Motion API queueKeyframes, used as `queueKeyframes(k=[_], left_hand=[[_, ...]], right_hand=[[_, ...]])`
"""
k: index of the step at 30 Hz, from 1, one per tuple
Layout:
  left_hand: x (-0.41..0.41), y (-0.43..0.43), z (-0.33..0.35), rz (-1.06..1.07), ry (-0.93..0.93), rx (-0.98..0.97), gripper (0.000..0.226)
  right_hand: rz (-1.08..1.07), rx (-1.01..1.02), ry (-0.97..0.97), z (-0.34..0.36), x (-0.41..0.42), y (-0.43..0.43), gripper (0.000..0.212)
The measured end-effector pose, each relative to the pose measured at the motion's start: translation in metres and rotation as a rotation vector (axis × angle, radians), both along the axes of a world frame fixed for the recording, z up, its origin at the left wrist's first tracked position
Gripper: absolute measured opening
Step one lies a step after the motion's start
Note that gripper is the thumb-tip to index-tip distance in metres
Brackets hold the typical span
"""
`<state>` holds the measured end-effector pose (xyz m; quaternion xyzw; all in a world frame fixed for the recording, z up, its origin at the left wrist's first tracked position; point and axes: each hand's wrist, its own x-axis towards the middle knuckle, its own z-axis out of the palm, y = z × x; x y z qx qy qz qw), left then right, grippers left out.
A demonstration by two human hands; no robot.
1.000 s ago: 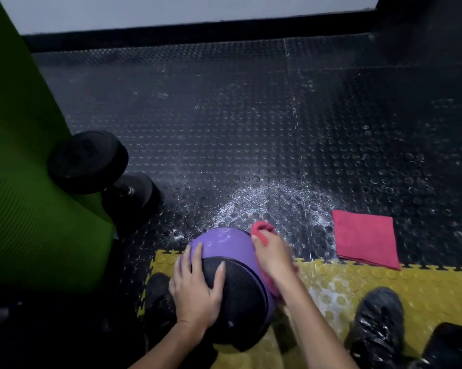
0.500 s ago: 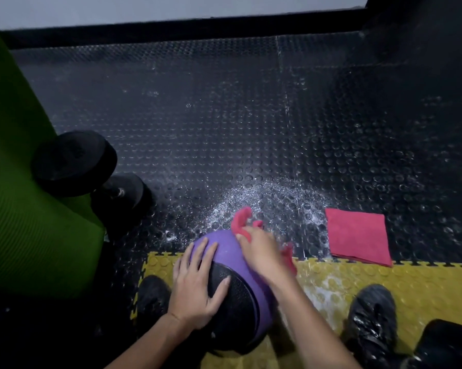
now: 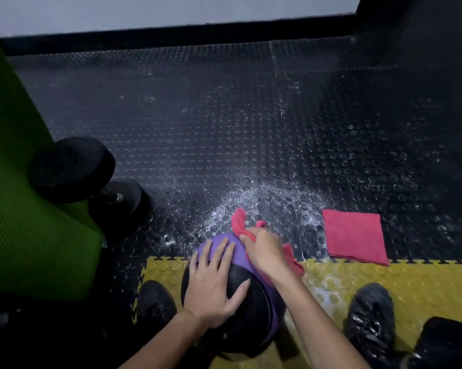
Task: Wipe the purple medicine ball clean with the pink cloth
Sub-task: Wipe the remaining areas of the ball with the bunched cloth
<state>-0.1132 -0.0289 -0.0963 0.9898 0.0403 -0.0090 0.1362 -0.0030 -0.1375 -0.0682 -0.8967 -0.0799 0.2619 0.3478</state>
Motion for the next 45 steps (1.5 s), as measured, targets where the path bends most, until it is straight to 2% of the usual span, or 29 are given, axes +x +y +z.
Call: queueKeyframes(k=[2, 4, 5, 7, 10, 14, 16, 19, 21, 24, 28, 32, 37, 39, 40, 42, 44, 45], left_hand=[[0.001, -0.001, -0.001, 0.051, -0.008, -0.048, 0.07], [0.004, -0.005, 0.003, 0.308, -0.005, -0.142, 0.081], [0.005, -0.009, 0.006, 0.444, 0.066, -0.201, 0.09], [0.007, -0.016, 0.008, 0.542, 0.159, -0.242, 0.1], [0.008, -0.022, 0.01, 0.495, 0.173, -0.19, 0.1], [0.003, -0.013, 0.004, 0.474, 0.175, -0.212, 0.1], [0.003, -0.009, 0.007, 0.457, 0.17, -0.236, 0.1], [0.006, -0.014, 0.009, 0.397, 0.17, -0.202, 0.097], [0.007, -0.019, 0.011, 0.334, 0.16, -0.172, 0.093], [0.01, -0.018, 0.011, 0.24, 0.177, -0.119, 0.085], [0.006, -0.011, 0.009, 0.156, 0.163, -0.051, 0.064], [0.008, -0.018, 0.015, 0.13, 0.214, -0.046, 0.074], [0.025, 0.007, 0.014, -0.195, 0.234, -0.094, 0.099], [0.037, 0.031, 0.015, -0.312, 0.187, -0.051, 0.093], [0.04, 0.042, 0.013, -0.32, 0.142, 0.001, 0.087], [0.04, 0.059, 0.018, -0.207, 0.164, 0.054, 0.092], [0.029, 0.058, 0.017, 0.035, 0.28, -0.009, 0.095], [0.024, 0.05, 0.018, 0.171, 0.309, -0.09, 0.086]], right_hand=[[-0.008, 0.004, -0.009, -0.001, 0.002, -0.002, 0.027], [-0.116, 0.048, 0.088, -0.007, 0.01, -0.01, 0.026], [-0.185, 0.064, 0.14, -0.01, 0.013, -0.015, 0.026], [-0.243, 0.018, 0.171, -0.011, 0.014, -0.024, 0.026], [-0.11, -0.054, 0.017, -0.001, 0.003, -0.011, 0.026], [0.121, 0.04, -0.218, 0.007, -0.02, 0.024, 0.028], [0.043, 0.018, -0.183, 0.002, -0.008, 0.018, 0.028], [-0.177, 0.007, 0.09, -0.007, 0.013, -0.015, 0.028], [-0.27, 0.021, 0.194, -0.012, 0.018, -0.03, 0.028], [-0.165, -0.116, 0.068, -0.012, 0.009, -0.024, 0.027], [0.015, -0.053, -0.163, 0.0, -0.007, 0.004, 0.027], [-0.177, -0.046, 0.01, -0.013, 0.012, -0.018, 0.027], [-0.299, -0.064, 0.242, -0.04, 0.018, -0.066, 0.027], [-0.322, -0.012, 0.254, -0.041, 0.016, -0.07, 0.031], [-0.321, 0.016, 0.241, -0.04, 0.017, -0.068, 0.036], [-0.306, 0.127, 0.208, -0.036, 0.019, -0.061, 0.04], [-0.304, 0.234, 0.202, -0.037, 0.018, -0.05, 0.04], [-0.315, 0.258, 0.222, -0.039, 0.014, -0.043, 0.039]])
